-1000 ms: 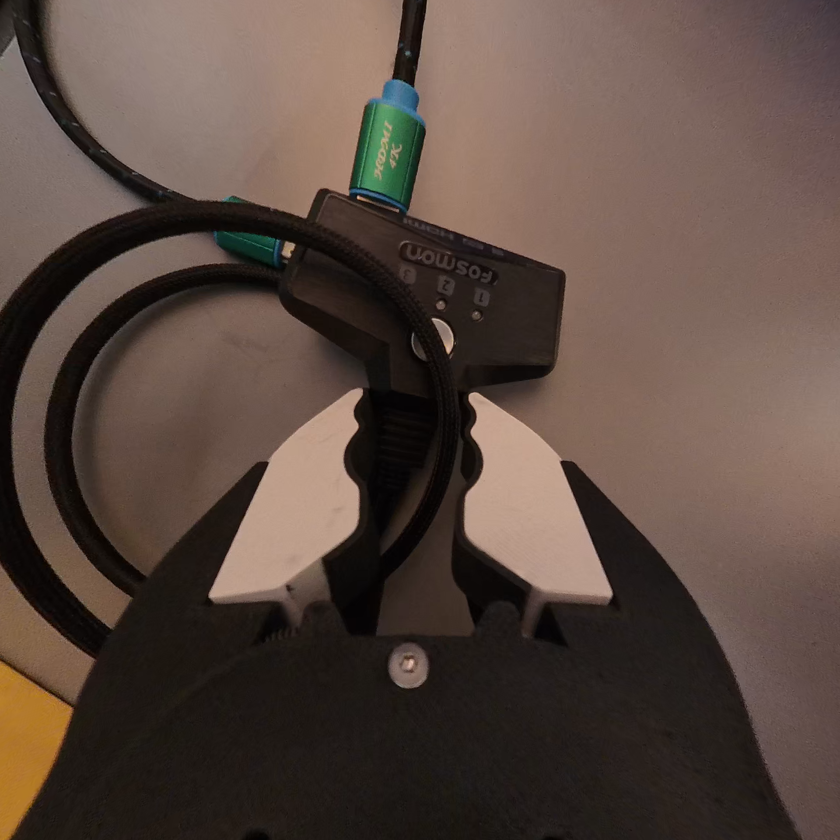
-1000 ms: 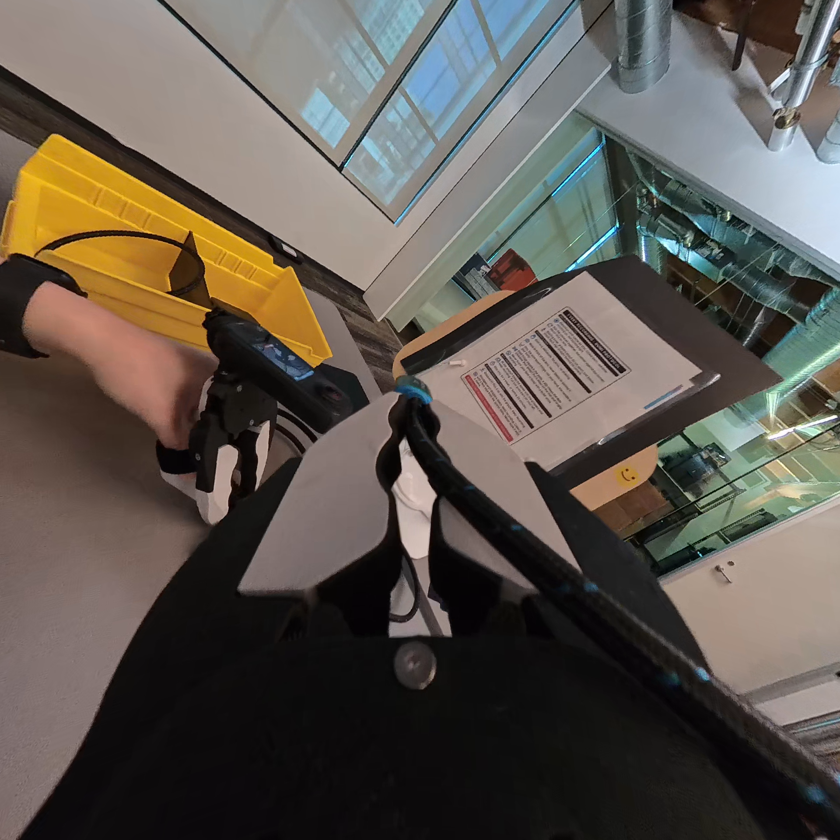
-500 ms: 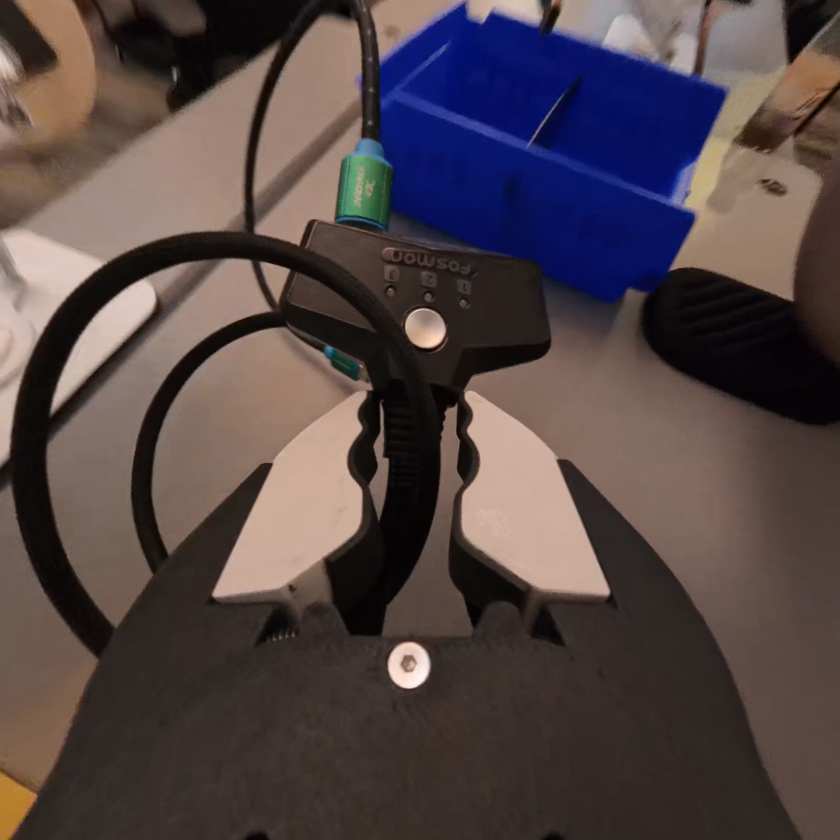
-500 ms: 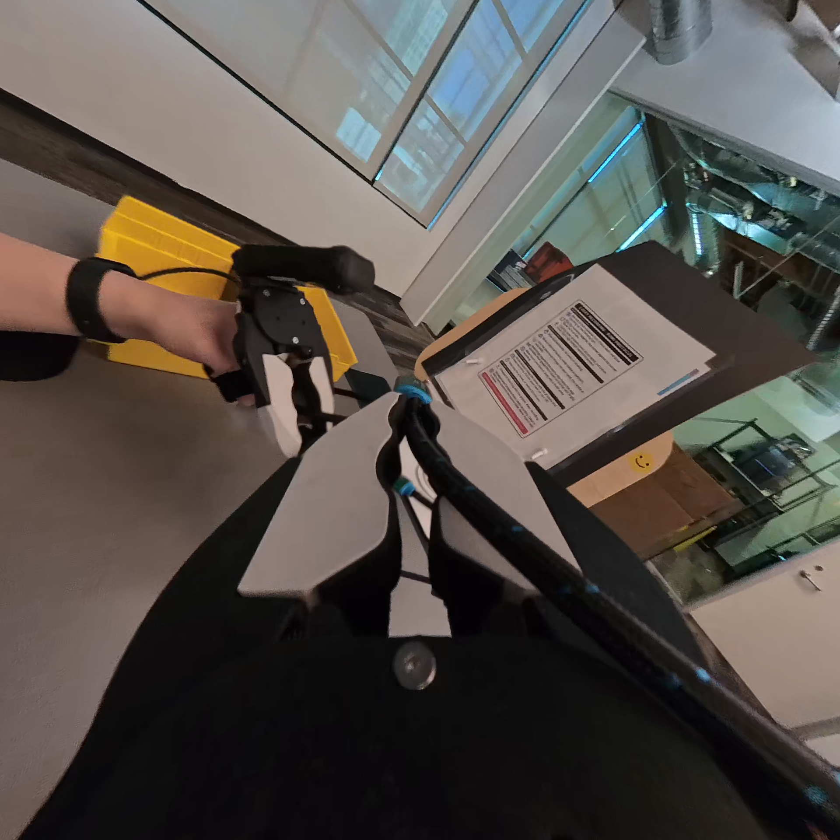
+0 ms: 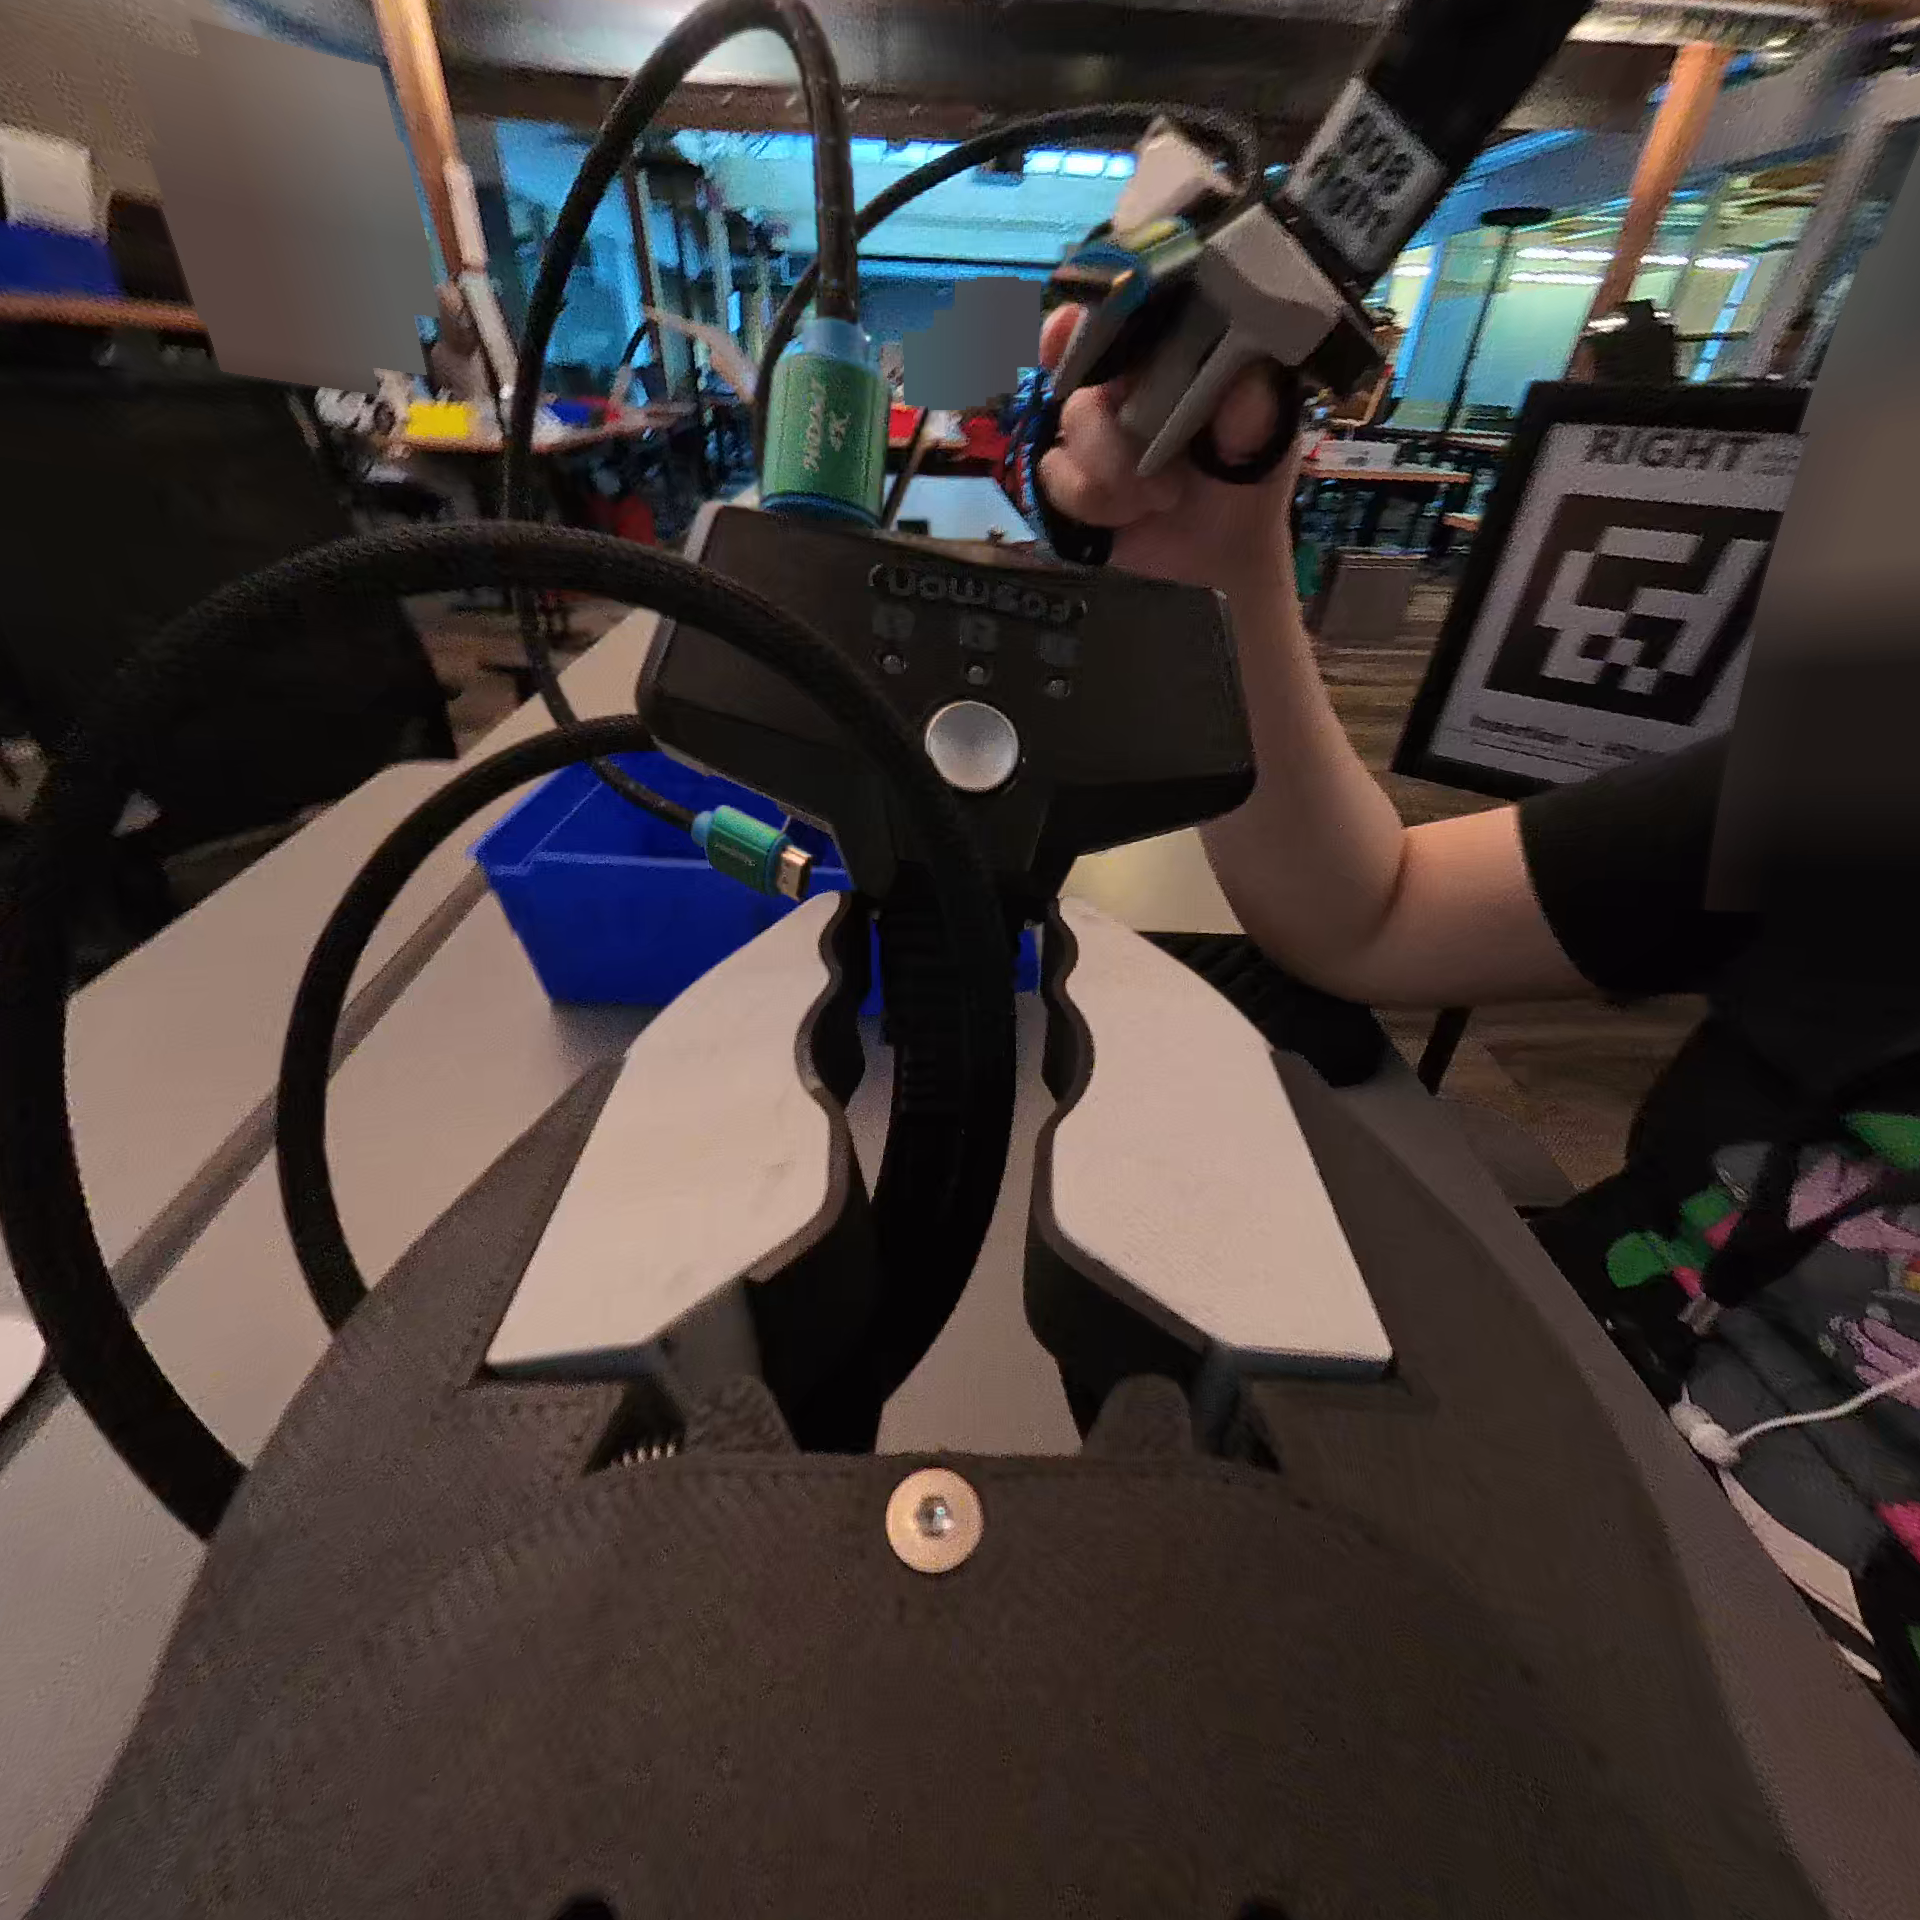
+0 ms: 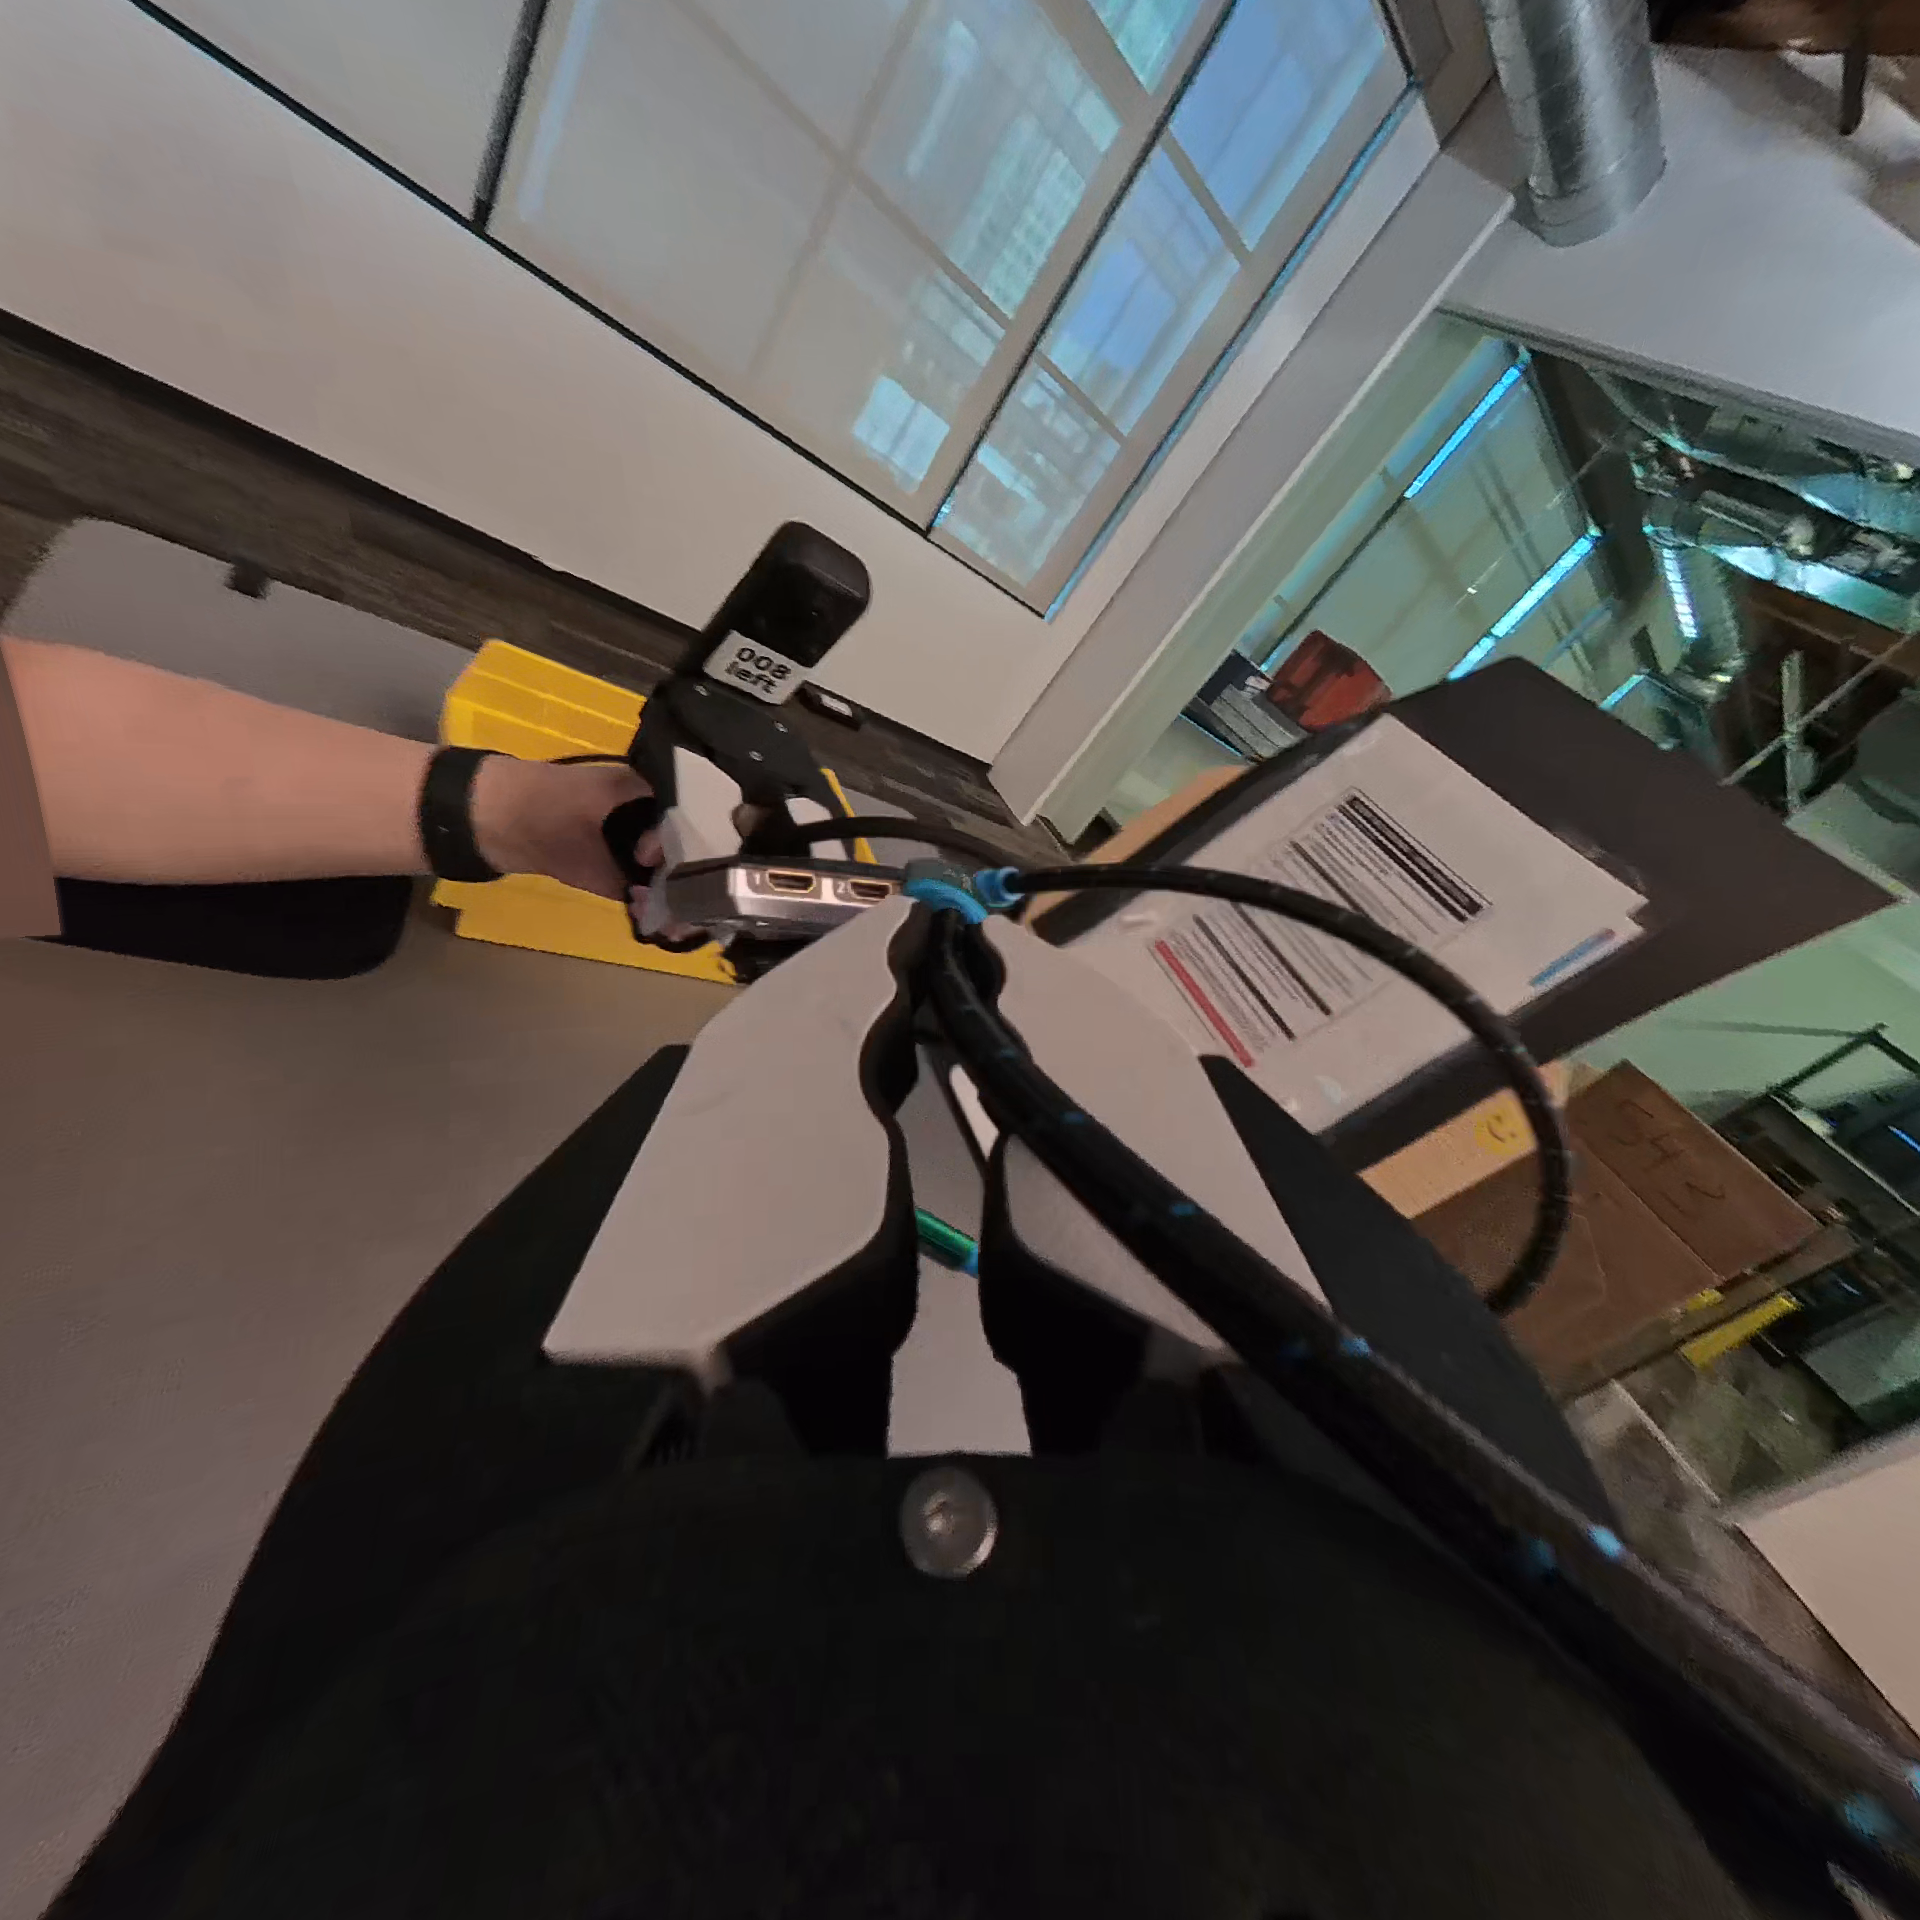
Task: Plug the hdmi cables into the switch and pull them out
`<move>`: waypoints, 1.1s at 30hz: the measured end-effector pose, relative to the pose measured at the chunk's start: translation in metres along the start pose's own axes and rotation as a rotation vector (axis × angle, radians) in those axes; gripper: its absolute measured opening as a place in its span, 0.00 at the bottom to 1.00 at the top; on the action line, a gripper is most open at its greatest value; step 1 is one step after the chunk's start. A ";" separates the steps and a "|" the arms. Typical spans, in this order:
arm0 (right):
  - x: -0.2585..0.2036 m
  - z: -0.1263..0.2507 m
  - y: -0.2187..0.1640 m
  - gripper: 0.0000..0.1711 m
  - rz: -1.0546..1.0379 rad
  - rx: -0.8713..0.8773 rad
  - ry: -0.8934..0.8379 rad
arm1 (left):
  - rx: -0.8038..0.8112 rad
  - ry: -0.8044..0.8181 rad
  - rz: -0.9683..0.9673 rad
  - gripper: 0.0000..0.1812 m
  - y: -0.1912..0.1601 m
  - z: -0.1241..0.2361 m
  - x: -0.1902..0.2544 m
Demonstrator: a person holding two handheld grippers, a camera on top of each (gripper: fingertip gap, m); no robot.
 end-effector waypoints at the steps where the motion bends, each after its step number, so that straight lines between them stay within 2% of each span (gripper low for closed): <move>1: -0.004 0.001 0.005 0.04 -0.015 0.010 0.029 | 0.011 -0.027 -0.024 0.17 0.002 0.000 0.005; 6: -0.026 0.004 0.020 0.04 -0.070 0.042 0.226 | 0.010 -0.107 -0.084 0.17 0.006 -0.006 0.020; 13: -0.039 -0.005 0.015 0.04 -0.033 -0.041 0.297 | 0.019 -0.168 -0.103 0.17 0.010 -0.009 0.030; 33: -0.053 -0.014 0.016 0.04 0.158 -0.020 0.284 | -0.018 -0.207 -0.099 0.17 0.009 -0.010 0.035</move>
Point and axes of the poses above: each gripper's, where its closed fingertips meet, z back along the fingers, y out of its top, x = y × z across the jaws, the point moved 7 cm from there along z, back along the fingers, and after that the axes turned 2 degrees about -y, right-handed, at the moved point
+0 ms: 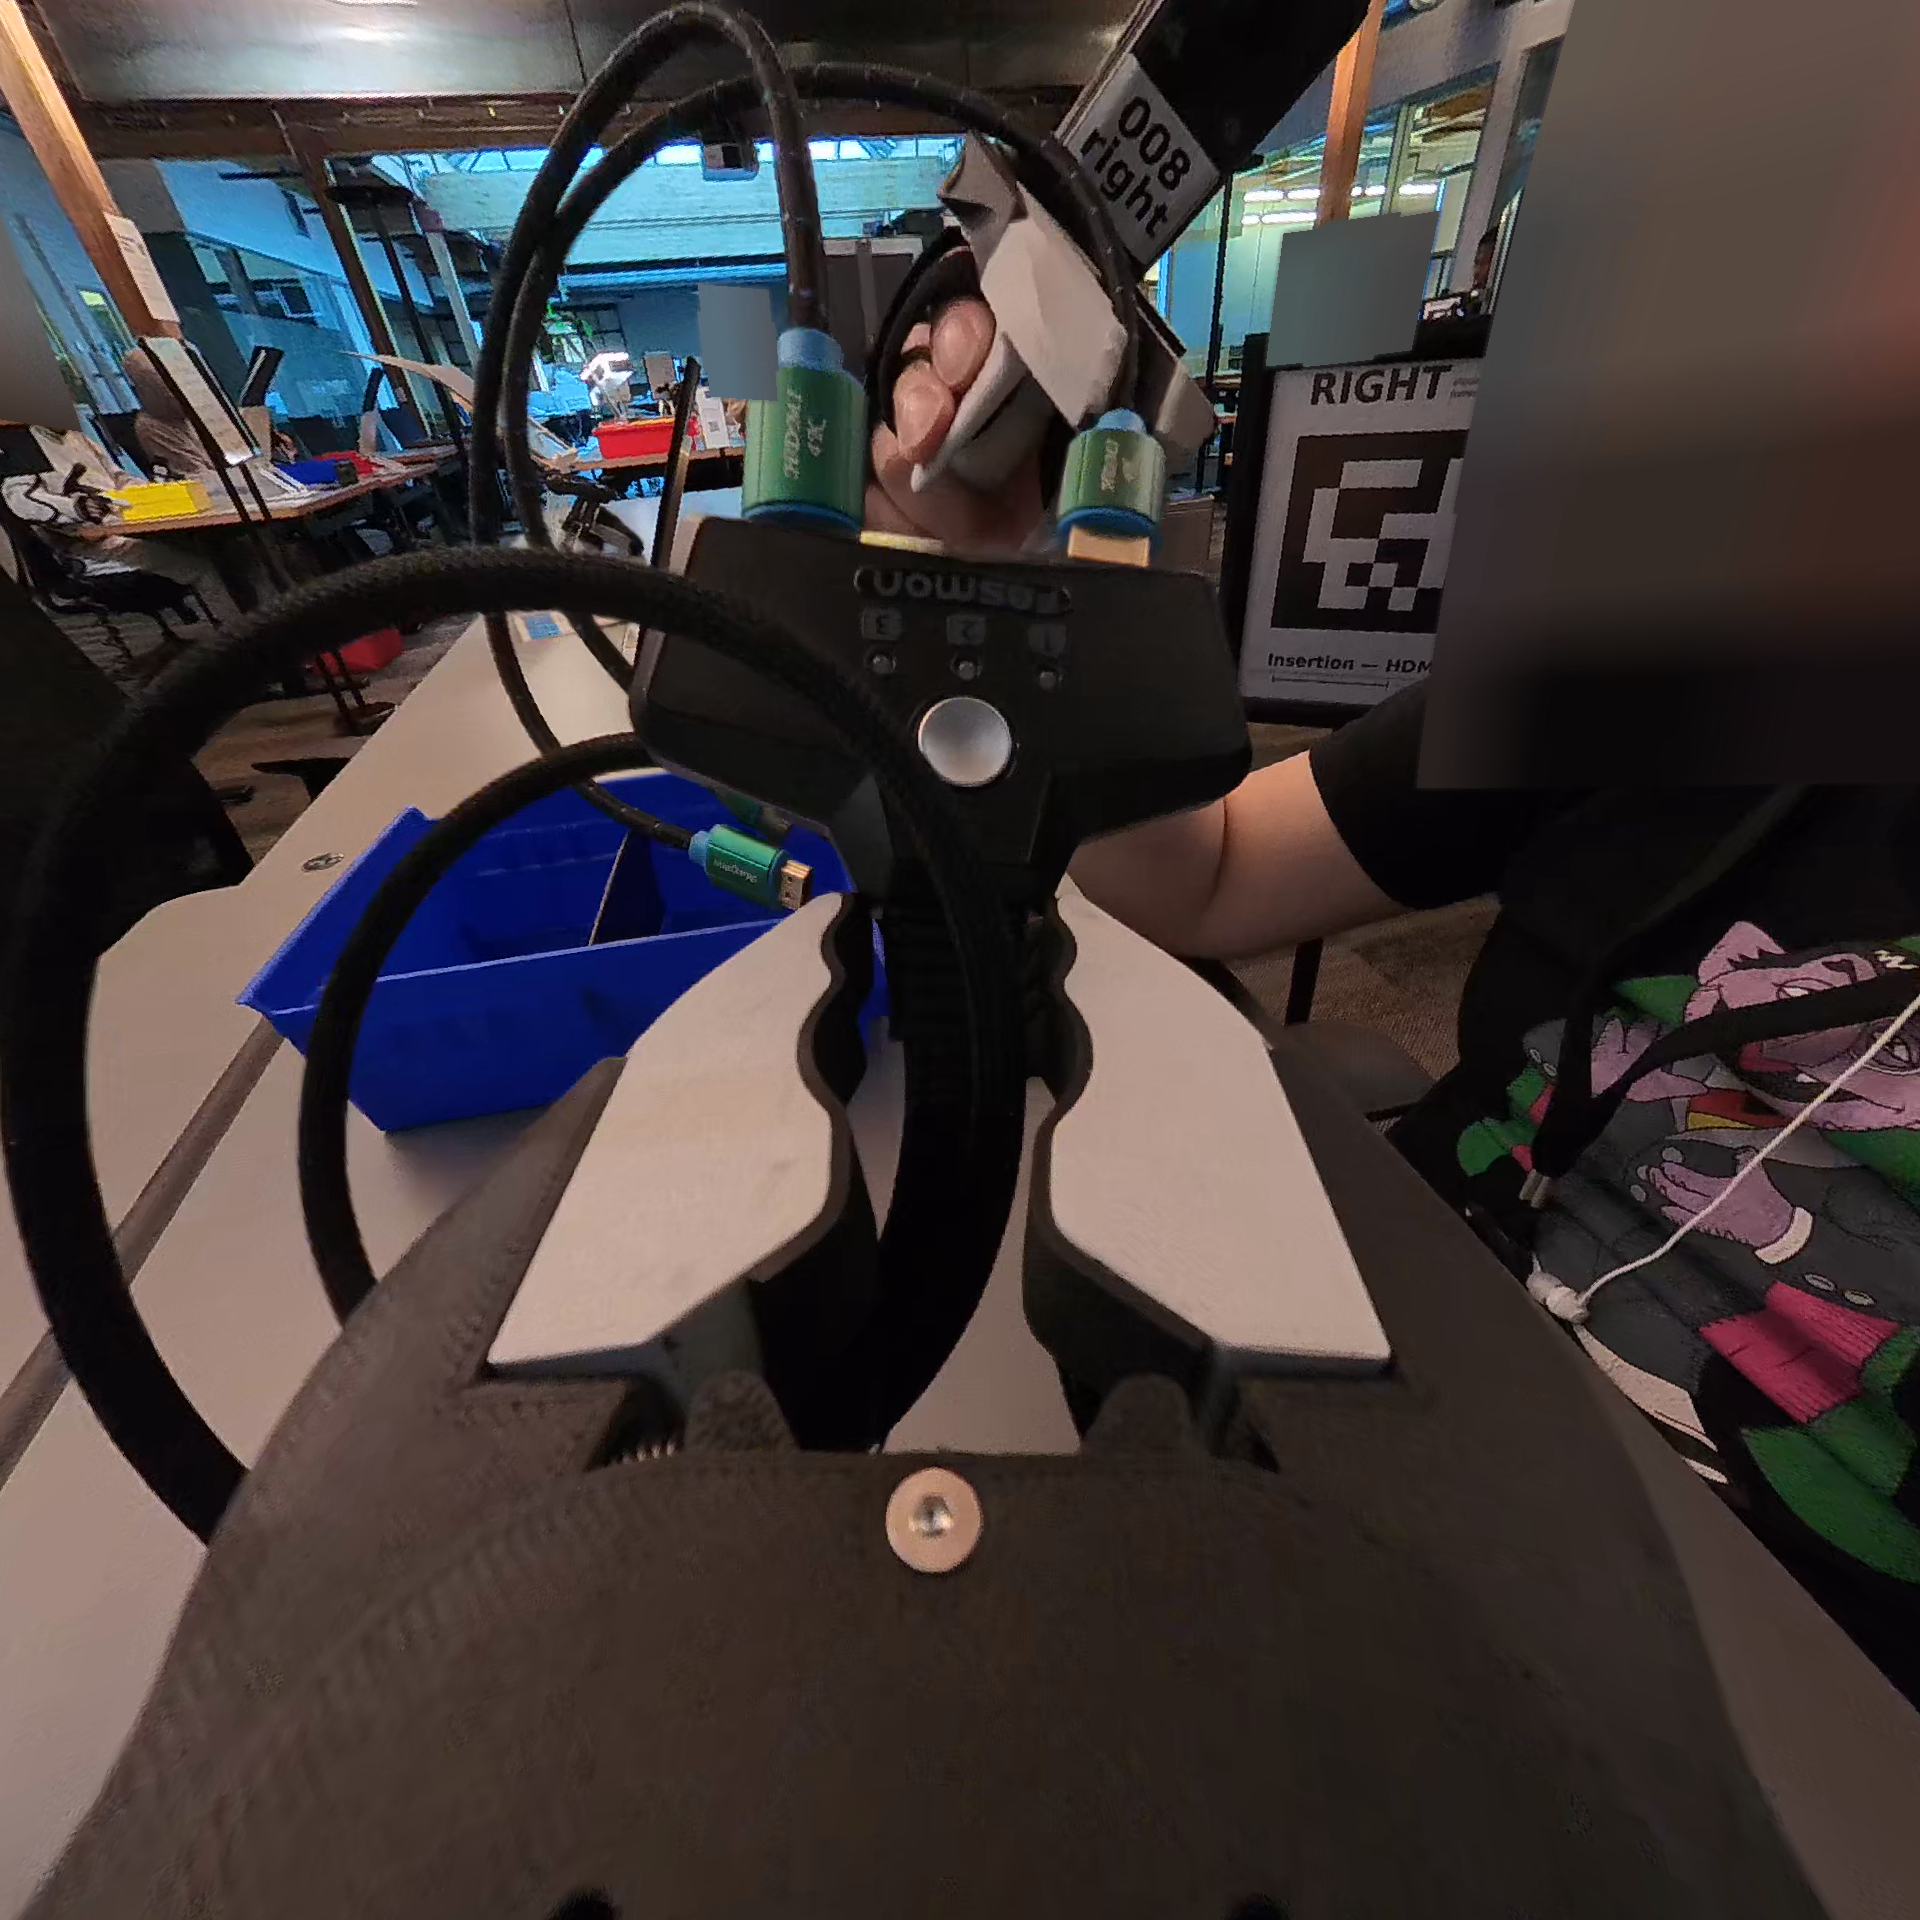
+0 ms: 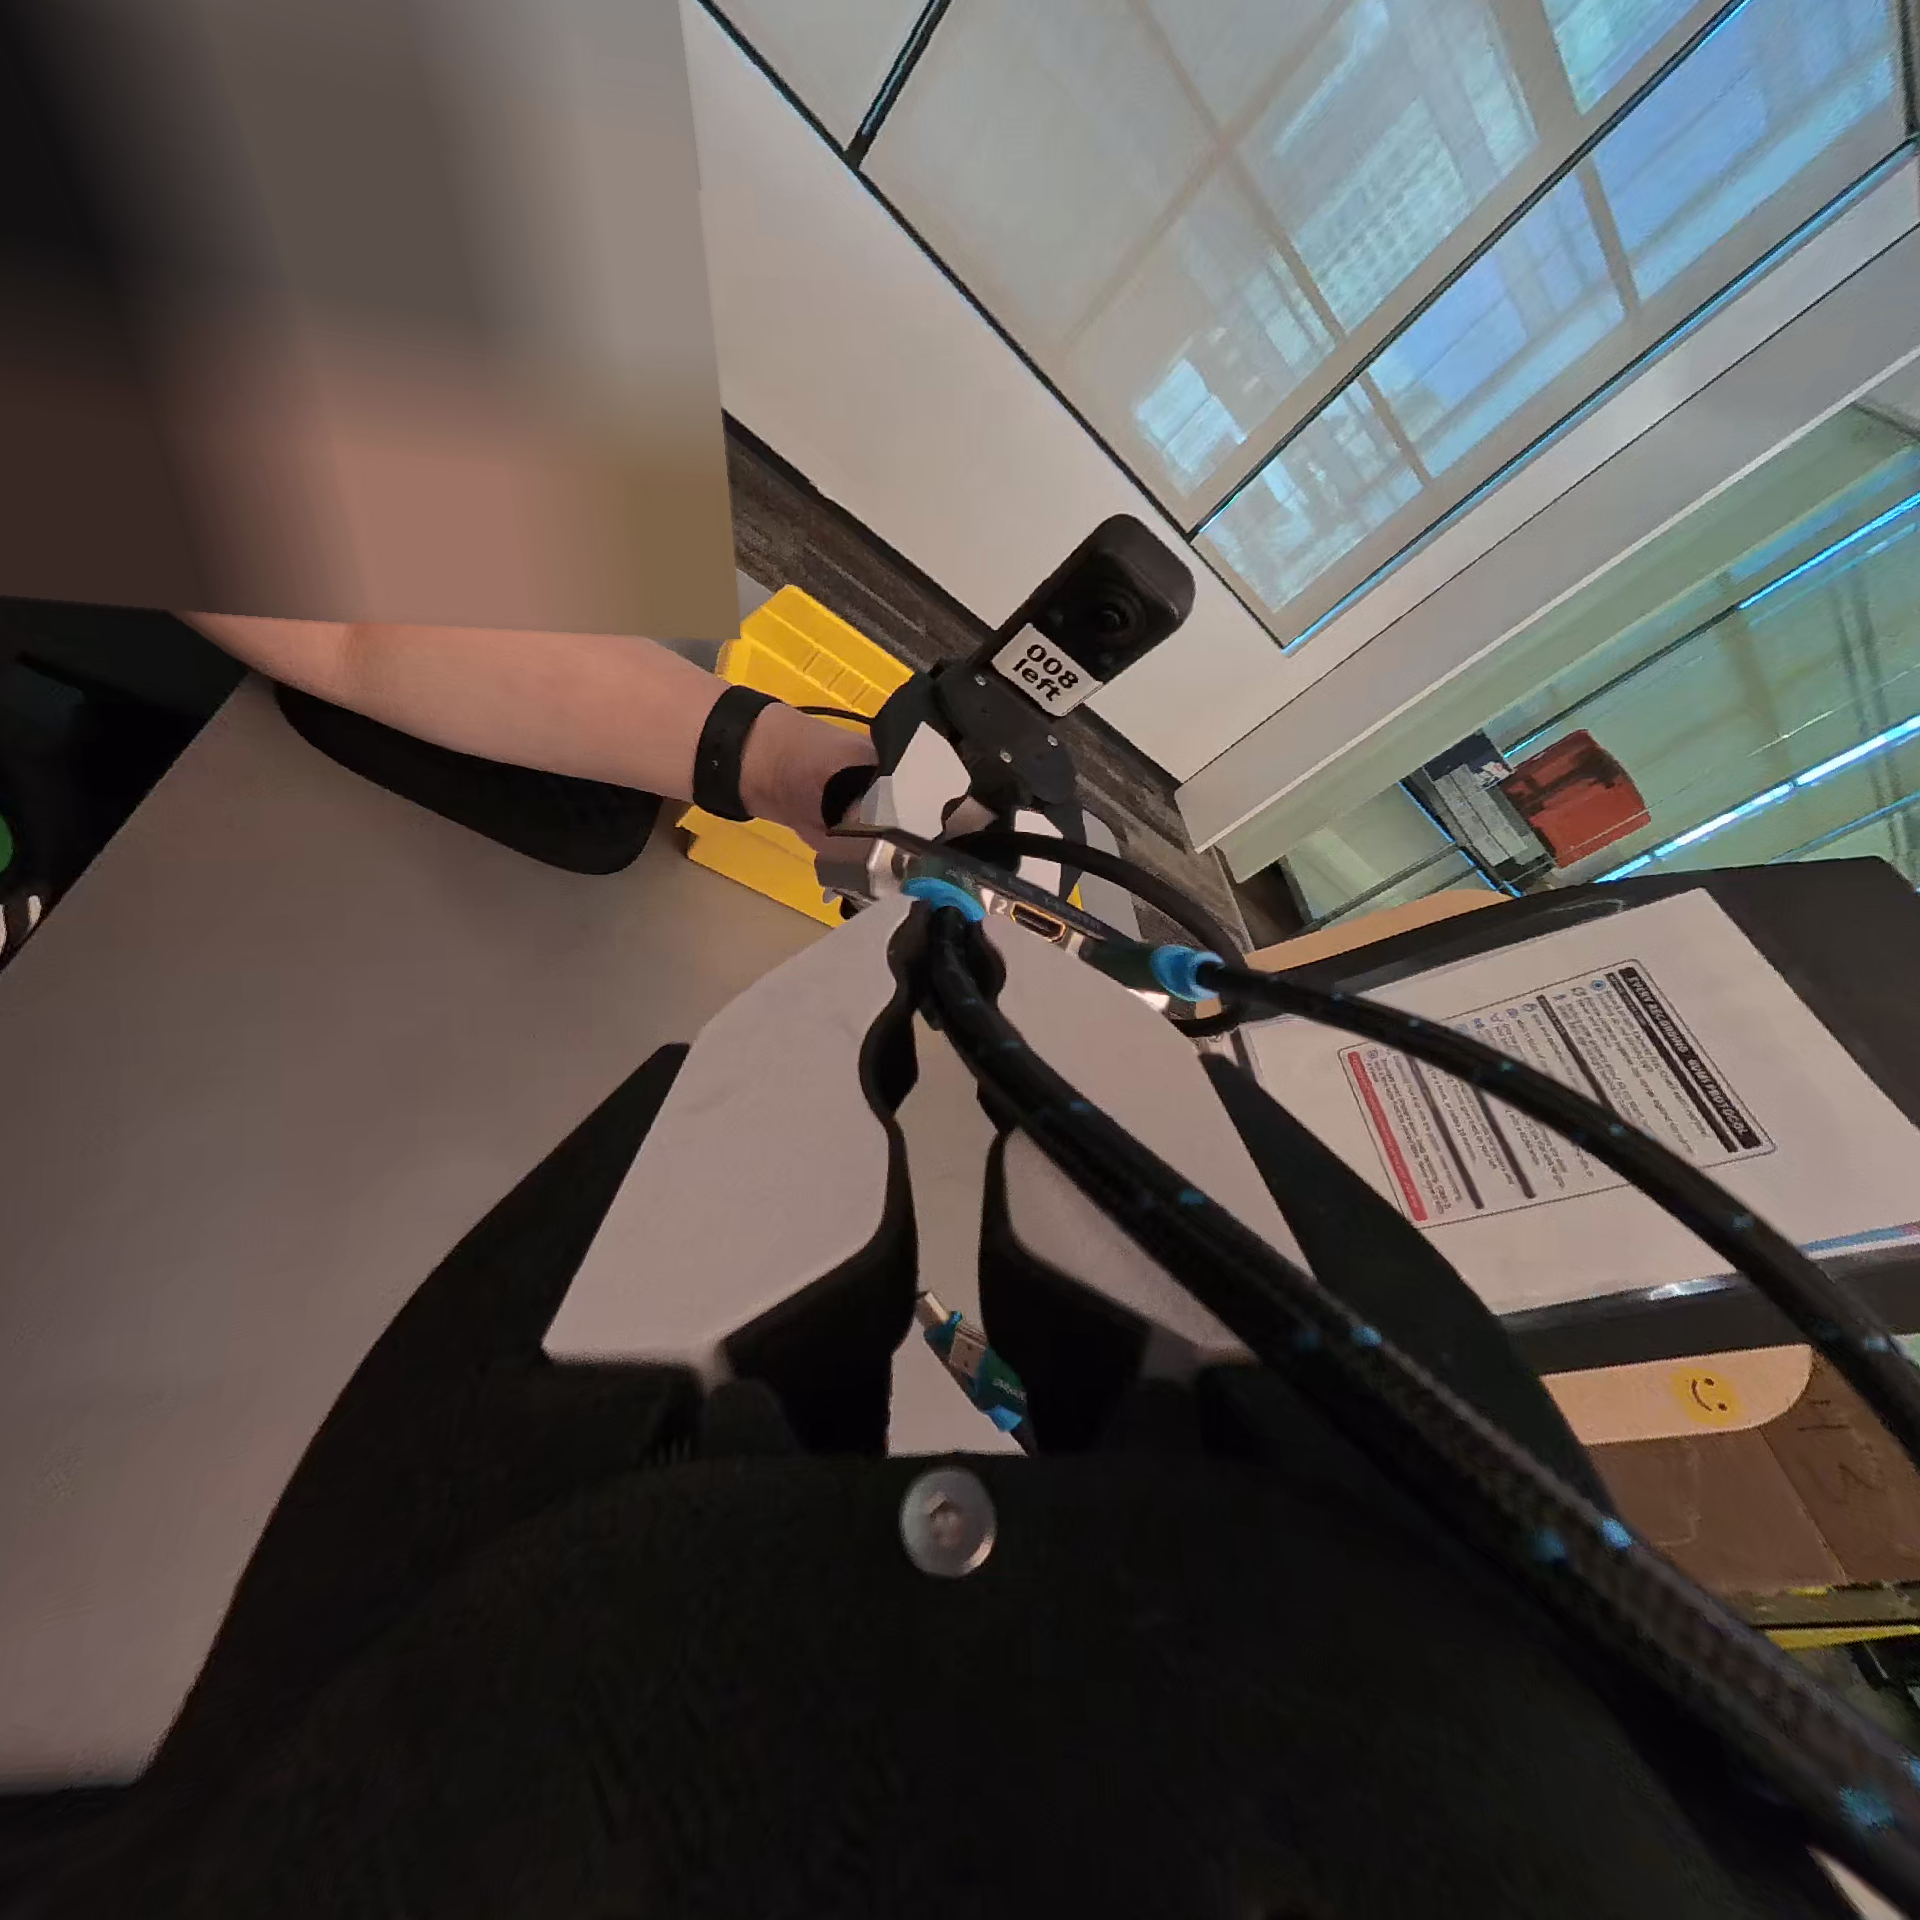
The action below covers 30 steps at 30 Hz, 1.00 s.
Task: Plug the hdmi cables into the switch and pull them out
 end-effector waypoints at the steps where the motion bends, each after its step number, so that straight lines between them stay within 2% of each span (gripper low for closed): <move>1: 0.000 0.000 0.000 0.04 0.002 -0.001 0.000 | -0.002 -0.001 0.001 0.17 -0.001 0.000 0.000; 20: -0.005 -0.003 -0.010 0.04 0.027 0.034 0.089 | -0.125 -0.056 0.019 0.17 -0.005 0.003 0.006; 30: -0.008 -0.004 -0.014 0.04 0.128 0.127 0.095 | -0.096 -0.091 0.053 0.16 -0.005 0.005 0.006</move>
Point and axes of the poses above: each gripper's, where its closed fingertips meet, z back along the fingers, y out of its top, x = y × z across the jaws, the point moved 7 cm from there along z, back along the fingers, and after that the axes turned 2 degrees about -y, right-handed, at the moved point
